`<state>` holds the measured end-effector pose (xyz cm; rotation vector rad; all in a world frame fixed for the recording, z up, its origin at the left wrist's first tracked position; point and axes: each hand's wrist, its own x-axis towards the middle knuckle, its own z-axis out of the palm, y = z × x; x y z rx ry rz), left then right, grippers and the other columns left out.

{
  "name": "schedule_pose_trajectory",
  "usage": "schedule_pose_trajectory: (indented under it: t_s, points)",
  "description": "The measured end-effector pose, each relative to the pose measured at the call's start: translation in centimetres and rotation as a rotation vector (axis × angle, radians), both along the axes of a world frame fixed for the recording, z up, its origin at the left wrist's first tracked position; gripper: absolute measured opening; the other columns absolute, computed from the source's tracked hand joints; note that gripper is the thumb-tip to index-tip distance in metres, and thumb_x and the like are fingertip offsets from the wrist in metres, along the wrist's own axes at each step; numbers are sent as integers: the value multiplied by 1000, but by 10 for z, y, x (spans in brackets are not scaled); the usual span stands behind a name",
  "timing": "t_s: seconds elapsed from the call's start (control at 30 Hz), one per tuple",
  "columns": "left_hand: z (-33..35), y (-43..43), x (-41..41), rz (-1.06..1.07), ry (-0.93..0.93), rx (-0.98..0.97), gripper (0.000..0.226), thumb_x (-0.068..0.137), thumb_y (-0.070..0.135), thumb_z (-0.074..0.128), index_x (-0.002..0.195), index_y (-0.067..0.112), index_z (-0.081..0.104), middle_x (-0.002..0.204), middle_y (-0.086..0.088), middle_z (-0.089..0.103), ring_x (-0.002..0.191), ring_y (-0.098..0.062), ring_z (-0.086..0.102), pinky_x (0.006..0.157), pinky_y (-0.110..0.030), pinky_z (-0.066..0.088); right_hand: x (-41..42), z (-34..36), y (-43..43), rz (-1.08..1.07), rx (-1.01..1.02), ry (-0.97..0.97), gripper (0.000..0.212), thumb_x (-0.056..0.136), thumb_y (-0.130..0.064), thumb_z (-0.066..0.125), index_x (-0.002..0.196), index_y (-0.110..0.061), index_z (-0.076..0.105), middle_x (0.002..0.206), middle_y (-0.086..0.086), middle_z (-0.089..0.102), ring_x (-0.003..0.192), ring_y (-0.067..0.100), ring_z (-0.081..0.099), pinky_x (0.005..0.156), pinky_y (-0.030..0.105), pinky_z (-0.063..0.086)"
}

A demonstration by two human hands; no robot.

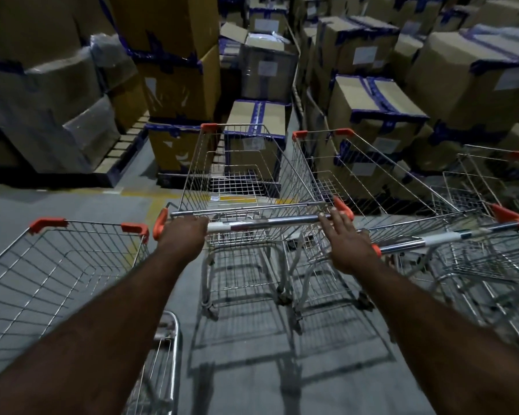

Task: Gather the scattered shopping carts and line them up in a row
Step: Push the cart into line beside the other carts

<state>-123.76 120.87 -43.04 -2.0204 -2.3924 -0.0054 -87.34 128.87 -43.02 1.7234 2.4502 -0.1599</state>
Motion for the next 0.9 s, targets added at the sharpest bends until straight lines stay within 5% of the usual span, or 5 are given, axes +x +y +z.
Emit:
schedule_pose_trajectory:
  t_s: [0.13, 0.37, 0.5, 0.63, 0.9]
  points:
    - [5, 3, -3, 47, -17, -21, 19, 98, 30, 53, 115, 29, 60, 104, 2, 64, 97, -20, 60, 109, -49, 33, 9, -9, 2, 3, 52, -19, 110, 84, 4, 54, 151, -31, -26, 161, 4, -30, 152, 30, -17, 119, 65, 3]
    - [1, 0, 11, 87, -68, -102, 75, 79, 78, 57, 137, 31, 48, 134, -8, 54, 128, -30, 46, 115, -55, 22, 39, -11, 13, 40, 30, -68, 115, 89, -11, 62, 144, -38, -36, 160, -6, -34, 153, 34, -9, 119, 61, 10]
    - [3, 5, 23, 142, -151, -122, 72, 73, 83, 57, 122, 31, 56, 121, -3, 62, 121, -28, 52, 115, -61, 14, 36, 3, 21, 4, 19, -6, 103, 91, -32, 66, 157, -37, -13, 164, -12, -22, 154, 32, -1, 115, 71, 10]
    - [3, -3, 27, 159, -183, -113, 66, 72, 80, 61, 118, 32, 57, 119, 1, 62, 120, -26, 52, 115, -61, 16, 12, 20, 30, 48, 69, -5, 80, 89, -47, 67, 154, -44, 20, 167, 4, 4, 149, 38, 16, 113, 73, 9]
    - [15, -48, 15, 122, -107, -136, 77, 61, 84, 55, 119, 34, 56, 116, 4, 62, 118, -23, 54, 115, -56, 21, -17, 8, 1, 14, 123, -33, 29, 99, -35, 46, 126, -27, 56, 147, 11, 49, 142, 39, 33, 115, 72, 9]
